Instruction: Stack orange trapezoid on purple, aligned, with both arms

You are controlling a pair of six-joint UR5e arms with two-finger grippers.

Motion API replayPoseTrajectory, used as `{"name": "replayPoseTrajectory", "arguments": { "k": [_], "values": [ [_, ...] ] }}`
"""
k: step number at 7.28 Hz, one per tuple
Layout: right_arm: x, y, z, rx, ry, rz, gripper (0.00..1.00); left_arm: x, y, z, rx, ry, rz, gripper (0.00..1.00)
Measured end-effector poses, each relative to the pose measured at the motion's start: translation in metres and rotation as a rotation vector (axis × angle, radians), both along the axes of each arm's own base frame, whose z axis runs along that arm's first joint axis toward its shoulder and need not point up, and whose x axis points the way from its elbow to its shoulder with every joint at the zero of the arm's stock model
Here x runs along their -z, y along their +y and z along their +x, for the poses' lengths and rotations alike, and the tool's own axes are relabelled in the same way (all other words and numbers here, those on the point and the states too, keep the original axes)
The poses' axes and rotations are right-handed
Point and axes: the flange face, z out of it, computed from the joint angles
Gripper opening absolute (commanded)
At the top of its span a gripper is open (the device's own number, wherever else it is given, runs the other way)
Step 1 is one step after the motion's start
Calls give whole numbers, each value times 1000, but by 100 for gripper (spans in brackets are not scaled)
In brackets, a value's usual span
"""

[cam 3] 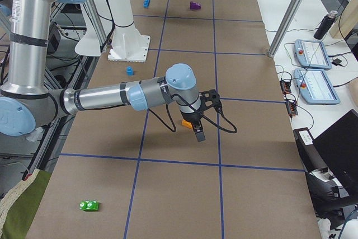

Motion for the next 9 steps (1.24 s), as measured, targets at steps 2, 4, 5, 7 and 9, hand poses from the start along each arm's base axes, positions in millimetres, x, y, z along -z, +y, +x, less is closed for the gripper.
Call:
{"name": "replayPoseTrajectory", "arguments": {
  "k": [2, 4, 5, 7, 9],
  "values": [
    [6, -7, -15, 18, -46, 52, 100, 1, -3, 33, -6, 72, 3, 100],
    [17, -17, -47, 80, -67, 83, 100, 2, -3, 85, -5, 137, -86, 100],
    [19, -18, -57, 100, -73, 83, 100, 3, -1, 113, 35, 154, -152, 100],
    [19, -19, -64, 114, -75, 83, 100, 2, 8, 179, 155, 135, -241, 100],
    [19, -19, -65, 116, -76, 82, 100, 3, 24, 248, 210, 110, -287, 100]
  ]
}}
